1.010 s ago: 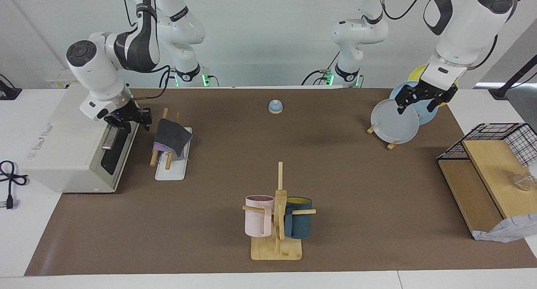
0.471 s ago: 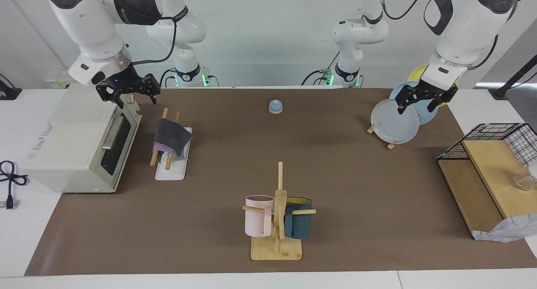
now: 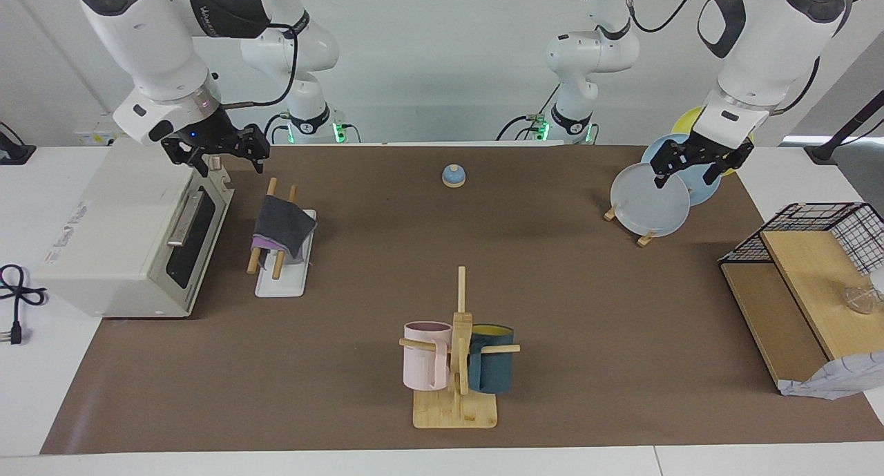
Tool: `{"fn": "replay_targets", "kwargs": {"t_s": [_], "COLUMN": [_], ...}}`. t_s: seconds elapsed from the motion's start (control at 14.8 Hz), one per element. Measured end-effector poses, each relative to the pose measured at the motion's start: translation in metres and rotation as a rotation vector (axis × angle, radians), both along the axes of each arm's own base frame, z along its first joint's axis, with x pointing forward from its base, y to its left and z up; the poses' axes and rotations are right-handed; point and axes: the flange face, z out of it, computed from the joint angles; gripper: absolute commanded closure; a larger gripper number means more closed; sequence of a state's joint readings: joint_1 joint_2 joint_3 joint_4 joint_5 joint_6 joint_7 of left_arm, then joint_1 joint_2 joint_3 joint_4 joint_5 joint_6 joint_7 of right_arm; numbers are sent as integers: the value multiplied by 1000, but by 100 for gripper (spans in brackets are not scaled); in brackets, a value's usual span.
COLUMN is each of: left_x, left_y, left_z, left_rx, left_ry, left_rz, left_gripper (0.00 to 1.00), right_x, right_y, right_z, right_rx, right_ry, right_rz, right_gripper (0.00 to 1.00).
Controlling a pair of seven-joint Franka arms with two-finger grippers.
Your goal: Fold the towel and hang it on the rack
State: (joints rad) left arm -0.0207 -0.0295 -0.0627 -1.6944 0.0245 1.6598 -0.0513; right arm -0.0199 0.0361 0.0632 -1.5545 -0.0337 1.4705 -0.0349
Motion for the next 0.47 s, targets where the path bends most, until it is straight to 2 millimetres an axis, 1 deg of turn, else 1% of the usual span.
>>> {"fn": "replay_targets", "kwargs": {"t_s": [0.2, 0.27, 0.47], "left_x": [0, 0, 0], "left_y": [0, 0, 0], "left_z": [0, 0, 0], "left_rx": [0, 0, 0], "left_ry": [0, 0, 0], "left_rz": [0, 0, 0], "left_gripper": [0, 0, 0], "right_x": [4, 5, 9], "right_y": [-6, -6, -6], "right_z": [15, 17, 16], "right_rx": [-42, -42, -42], "right_ry": [-25, -30, -29], "right_rz": [-2, -3, -8], "right_gripper": [0, 0, 0]}}
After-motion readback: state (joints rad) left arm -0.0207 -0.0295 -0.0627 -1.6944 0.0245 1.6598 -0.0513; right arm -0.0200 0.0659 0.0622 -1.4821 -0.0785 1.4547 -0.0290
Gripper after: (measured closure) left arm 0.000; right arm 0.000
